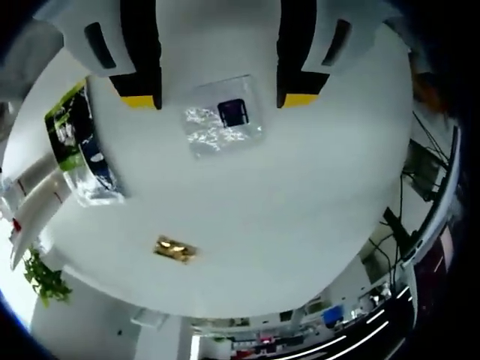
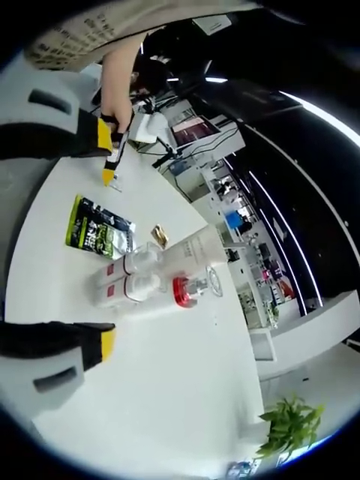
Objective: Arrange the skincare products in the storage area until every visible bottle or jar stands upright without overlapping.
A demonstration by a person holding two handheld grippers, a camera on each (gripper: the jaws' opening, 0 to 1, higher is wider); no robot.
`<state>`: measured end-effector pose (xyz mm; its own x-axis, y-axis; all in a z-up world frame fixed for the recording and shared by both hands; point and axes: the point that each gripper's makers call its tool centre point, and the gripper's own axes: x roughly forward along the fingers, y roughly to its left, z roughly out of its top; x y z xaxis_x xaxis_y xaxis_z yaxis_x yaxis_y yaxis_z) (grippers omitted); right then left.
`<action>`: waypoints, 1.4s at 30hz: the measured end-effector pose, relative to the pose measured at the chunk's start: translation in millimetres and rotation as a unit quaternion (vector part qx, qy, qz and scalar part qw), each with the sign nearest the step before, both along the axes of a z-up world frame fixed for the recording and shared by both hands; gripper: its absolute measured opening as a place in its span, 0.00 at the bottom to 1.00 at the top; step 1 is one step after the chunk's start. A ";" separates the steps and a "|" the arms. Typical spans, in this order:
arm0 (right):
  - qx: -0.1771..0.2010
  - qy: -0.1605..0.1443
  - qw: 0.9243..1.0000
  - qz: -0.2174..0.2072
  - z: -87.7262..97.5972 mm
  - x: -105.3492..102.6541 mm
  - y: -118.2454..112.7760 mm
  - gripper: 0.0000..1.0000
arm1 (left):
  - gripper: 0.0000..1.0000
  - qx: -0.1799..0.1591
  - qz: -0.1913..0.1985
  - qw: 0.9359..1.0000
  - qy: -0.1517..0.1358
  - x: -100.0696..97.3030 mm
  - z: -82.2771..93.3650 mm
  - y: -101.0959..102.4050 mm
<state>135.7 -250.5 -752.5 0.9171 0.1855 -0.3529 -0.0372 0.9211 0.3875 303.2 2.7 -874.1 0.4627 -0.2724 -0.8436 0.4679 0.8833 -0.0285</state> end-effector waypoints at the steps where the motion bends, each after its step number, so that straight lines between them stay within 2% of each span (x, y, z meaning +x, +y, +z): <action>1: 0.000 0.000 1.000 0.000 -0.1 0.0 -0.3 0.91 | 0.56 0.002 0.000 1.000 -0.002 0.6 0.0 0.4; 8: 0.003 0.001 1.000 -0.003 -0.3 0.0 -1.5 0.91 | 0.48 0.006 0.000 1.000 -0.006 2.4 0.1 0.4; 11: 0.003 0.000 1.000 -0.004 -0.1 0.1 -1.6 0.91 | 0.38 0.005 -0.011 1.000 -0.007 1.6 1.2 -2.9; 19: 0.002 0.000 1.000 -0.003 -0.1 0.1 -1.4 0.90 | 0.37 0.010 -0.005 1.000 0.003 -0.7 -1.4 -3.1; 21: 0.002 0.000 1.000 -0.003 0.2 0.3 -1.1 0.90 | 0.37 0.000 0.007 1.000 0.007 -2.9 0.6 -5.3; 22: 0.003 0.000 1.000 -0.003 0.3 0.3 -1.0 0.90 | 0.37 -0.010 0.015 1.000 0.010 -5.1 3.7 -8.4; 25: 0.003 -0.002 1.000 -0.002 0.7 0.4 -1.0 0.90 | 0.37 -0.010 0.008 1.000 0.002 -10.3 10.1 -14.1; 29: 0.003 -0.004 1.000 -0.002 1.5 0.4 -0.8 0.90 | 0.37 -0.032 0.016 0.999 0.010 -20.0 13.8 -23.9; 42: 0.006 -0.012 1.000 -0.001 4.2 -0.1 -0.6 0.90 | 0.37 -0.041 0.008 0.999 0.020 -45.2 15.0 -41.1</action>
